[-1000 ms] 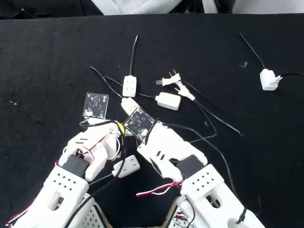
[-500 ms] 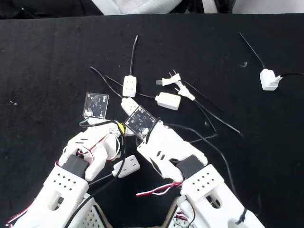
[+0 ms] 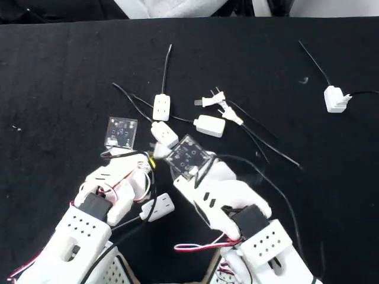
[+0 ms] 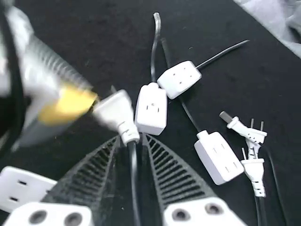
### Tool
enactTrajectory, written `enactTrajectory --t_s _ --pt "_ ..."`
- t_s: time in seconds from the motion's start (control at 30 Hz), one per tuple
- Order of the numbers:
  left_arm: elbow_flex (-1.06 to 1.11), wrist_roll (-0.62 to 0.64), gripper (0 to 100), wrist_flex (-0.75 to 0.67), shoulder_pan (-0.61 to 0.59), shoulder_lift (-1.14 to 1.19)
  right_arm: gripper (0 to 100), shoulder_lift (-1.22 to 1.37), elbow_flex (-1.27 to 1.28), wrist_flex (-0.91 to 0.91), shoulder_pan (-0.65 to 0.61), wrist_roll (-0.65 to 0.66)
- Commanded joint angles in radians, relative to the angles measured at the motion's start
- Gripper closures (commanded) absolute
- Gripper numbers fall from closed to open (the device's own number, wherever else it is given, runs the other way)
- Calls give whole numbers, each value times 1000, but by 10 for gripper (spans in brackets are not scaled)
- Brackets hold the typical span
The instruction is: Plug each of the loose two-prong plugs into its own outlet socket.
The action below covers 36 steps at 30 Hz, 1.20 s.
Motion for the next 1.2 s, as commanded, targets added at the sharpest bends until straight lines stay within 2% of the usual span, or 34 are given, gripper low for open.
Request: enactTrajectory --t_s 0.0,0.3,0.47,0.53,0.67,0.77,0.9,0.97,1.17 --pt "-41 -5 970 -2 -15 -14 988 -18 -12 -6 -9 0" --pt "-70 -3 970 0 -142 -14 988 -18 -12 2 -3 2" --pt "-101 -2 970 0 -243 -14 988 -27 -21 43 68 2" --pt "-120 0 970 -2 -251 -14 988 -27 -21 48 66 2" --pt "-203 106 970 -8 -251 -14 988 -22 -12 49 8 0" --pt "-245 140 970 -12 -242 -9 988 -25 -10 49 -3 -6" --pt "-171 140 970 -72 -243 -12 988 -27 -22 77 6 3" --pt "-125 140 970 -94 -300 -12 988 -25 -56 155 18 34" --pt "-16 140 970 -213 -576 -12 988 -18 -196 427 20 269"
